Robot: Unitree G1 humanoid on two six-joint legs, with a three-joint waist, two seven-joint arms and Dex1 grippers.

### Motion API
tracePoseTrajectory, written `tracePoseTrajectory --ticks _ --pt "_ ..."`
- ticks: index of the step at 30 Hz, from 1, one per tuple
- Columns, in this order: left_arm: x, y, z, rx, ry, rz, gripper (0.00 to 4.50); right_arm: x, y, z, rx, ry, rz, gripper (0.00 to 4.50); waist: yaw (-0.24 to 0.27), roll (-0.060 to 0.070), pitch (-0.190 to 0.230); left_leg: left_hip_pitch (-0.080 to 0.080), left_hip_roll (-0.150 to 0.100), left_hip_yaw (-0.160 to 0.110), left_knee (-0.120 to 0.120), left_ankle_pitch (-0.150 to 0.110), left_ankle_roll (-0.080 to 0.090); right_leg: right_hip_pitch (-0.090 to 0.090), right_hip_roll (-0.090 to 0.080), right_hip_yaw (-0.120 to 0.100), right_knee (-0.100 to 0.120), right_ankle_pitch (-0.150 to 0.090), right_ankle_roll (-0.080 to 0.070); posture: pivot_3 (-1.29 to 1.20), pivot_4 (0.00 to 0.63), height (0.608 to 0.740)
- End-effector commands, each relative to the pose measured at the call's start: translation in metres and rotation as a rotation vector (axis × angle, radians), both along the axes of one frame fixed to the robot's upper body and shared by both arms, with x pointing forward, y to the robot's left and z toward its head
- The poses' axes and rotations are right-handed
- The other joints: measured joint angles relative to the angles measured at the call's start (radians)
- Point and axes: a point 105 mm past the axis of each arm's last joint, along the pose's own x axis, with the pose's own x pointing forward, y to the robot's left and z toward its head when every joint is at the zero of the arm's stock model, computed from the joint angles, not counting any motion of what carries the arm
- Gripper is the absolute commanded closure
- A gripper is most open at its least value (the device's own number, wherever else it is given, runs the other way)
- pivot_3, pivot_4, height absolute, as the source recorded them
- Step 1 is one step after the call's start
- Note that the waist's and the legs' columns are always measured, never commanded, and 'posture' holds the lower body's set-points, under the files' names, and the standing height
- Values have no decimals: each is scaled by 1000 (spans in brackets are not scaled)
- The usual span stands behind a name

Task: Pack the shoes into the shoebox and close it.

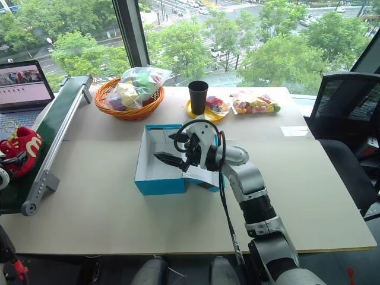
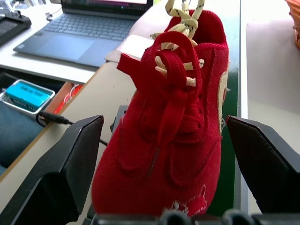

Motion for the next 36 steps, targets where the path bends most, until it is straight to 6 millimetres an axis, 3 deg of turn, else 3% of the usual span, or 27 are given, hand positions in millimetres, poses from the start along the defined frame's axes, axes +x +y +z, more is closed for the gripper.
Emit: tracePoseTrajectory --ticks 1,7,11,14,16,18,20,22,24,25,28,34,36 --pt "-5 -4 -13 -56 70 -30 532 -2 1 15 22 -61 9 0 1 0 0 0 0 0 0 0 0 0 0 0 1 0 0 0 150 740" --pt "-5 -3 -17 -78 59 0 2403 -2 0 13 5 -64 3 0 1 0 0 2 0 0 0 0 0 1 0 0 1 -2 4 0 150 740" --pt "1 -5 -7 -73 11 1 3680 -2 -1 13 0 -63 3 0 2 0 0 2 0 0 0 0 0 1 0 0 1 -2 3 0 150 740" --pt "5 -8 -1 -22 16 -18 4294 -2 -2 12 -5 -64 2 0 3 0 0 2 0 0 0 0 0 1 0 0 1 -2 3 0 150 740" --pt "14 -16 15 32 -5 -57 4339 -1 -5 14 6 -56 -8 0 4 0 0 2 0 0 0 0 0 1 0 0 1 -2 3 0 150 740" --pt "29 -42 42 50 -102 -174 4339 0 -9 17 37 -36 -22 0 11 0 0 1 0 0 0 0 0 1 0 0 1 -2 3 0 150 740" --pt "44 -92 76 5 -240 -343 4339 3 -16 28 121 11 -46 0 23 -2 1 0 0 -1 1 1 -1 1 0 0 0 0 0 0 150 740" --pt "46 -127 94 -21 -307 -451 4339 7 -22 35 188 57 -65 0 30 -7 1 -4 0 -2 2 1 -1 0 0 -1 0 0 0 0 150 740" --pt "51 -192 127 19 -416 -617 4339 18 -33 34 268 233 -108 0 27 -9 2 -6 0 -3 3 1 -2 -1 0 -1 0 1 -1 0 150 740" --pt "52 -214 137 50 -448 -635 4339 21 -37 27 272 316 -115 0 29 -9 2 -7 0 -2 3 1 -2 -1 0 0 -1 1 -1 0 150 740" --pt "49 -272 144 57 -485 -731 4339 30 -52 14 355 499 -157 0 27 -10 2 -6 -1 -3 3 1 -2 -1 -1 0 -1 1 -1 0 150 740" --pt "40 -327 140 -19 -482 -854 4339 30 -69 10 434 606 -176 0 -14 -8 3 -5 -1 0 1 1 -1 -3 0 3 0 1 -1 0 150 740" --pt "39 -345 133 -34 -463 -897 4339 33 -84 14 523 615 -219 0 -18 -8 3 -5 0 0 1 1 -1 -3 0 3 0 1 -1 0 150 740"
